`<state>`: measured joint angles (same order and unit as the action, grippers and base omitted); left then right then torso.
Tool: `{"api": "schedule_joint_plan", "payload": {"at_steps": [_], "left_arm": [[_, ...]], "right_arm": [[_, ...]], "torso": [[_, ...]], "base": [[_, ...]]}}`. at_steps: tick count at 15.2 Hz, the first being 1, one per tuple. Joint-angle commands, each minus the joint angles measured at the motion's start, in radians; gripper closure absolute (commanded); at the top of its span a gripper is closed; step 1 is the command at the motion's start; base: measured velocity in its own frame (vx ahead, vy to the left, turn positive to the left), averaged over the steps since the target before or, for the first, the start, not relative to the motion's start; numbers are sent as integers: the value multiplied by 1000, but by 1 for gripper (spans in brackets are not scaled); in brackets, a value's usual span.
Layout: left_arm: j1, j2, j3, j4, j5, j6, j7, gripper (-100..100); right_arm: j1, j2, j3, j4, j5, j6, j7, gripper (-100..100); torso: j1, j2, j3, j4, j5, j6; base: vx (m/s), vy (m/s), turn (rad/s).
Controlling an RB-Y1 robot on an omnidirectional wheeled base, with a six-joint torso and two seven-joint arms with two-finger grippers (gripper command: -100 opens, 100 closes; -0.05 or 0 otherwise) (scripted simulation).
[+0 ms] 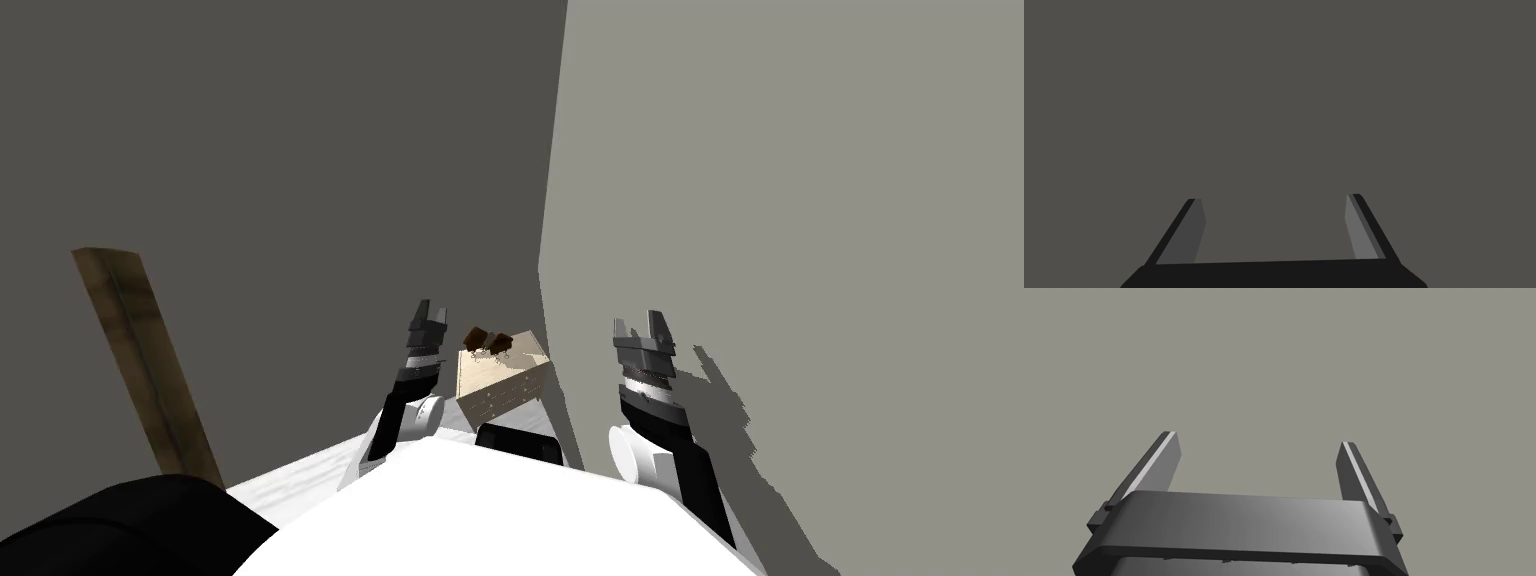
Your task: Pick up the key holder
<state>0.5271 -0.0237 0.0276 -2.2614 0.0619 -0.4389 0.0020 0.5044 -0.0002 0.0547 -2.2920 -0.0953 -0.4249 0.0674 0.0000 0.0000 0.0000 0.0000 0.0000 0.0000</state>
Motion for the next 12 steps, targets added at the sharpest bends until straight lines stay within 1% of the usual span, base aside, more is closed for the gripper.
{"api": "schedule_joint_plan", "payload": {"at_steps": [1,2,3,5,6,8,9,10,11,12], "left_arm": [[-4,37,7,14,6,4,5,-100],[-8,64,13,28,12,8,11,-100],[-8,64,13,28,12,8,11,-100],[-20,118,33,69,31,19,27,-100],[-20,118,33,69,31,19,27,-100],[-37,166,60,122,56,35,50,-100],[-37,166,60,126,56,35,50,-100],[-47,188,76,157,71,45,63,-100],[-47,188,76,160,71,45,63,-100],[-58,209,94,194,88,55,78,-100]], "right_arm": [[0,0,0,0,0,0,0,0],[0,0,0,0,0,0,0,0],[0,0,0,0,0,0,0,0],[0,0,0,0,0,0,0,0],[0,0,0,0,0,0,0,0],[0,0,0,0,0,0,0,0],[0,0,0,0,0,0,0,0],[0,0,0,0,0,0,0,0],[0,0,0,0,0,0,0,0],[0,0,0,0,0,0,0,0]], "torso": [[0,0,0,0,0,0],[0,0,0,0,0,0],[1,0,0,0,0,0],[1,1,0,0,0,0],[1,1,0,0,0,0],[1,1,0,0,0,0],[1,1,1,0,0,1],[2,1,1,0,0,0],[2,1,1,0,0,0],[2,1,1,0,0,0]], "base": [[-2,0,-45],[-8,3,-95],[-10,6,-66],[-12,7,-92],[-13,8,-109],[-19,9,-162],[-22,11,-131],[-18,11,-119],[-16,10,-93],[-18,7,-140]]}}
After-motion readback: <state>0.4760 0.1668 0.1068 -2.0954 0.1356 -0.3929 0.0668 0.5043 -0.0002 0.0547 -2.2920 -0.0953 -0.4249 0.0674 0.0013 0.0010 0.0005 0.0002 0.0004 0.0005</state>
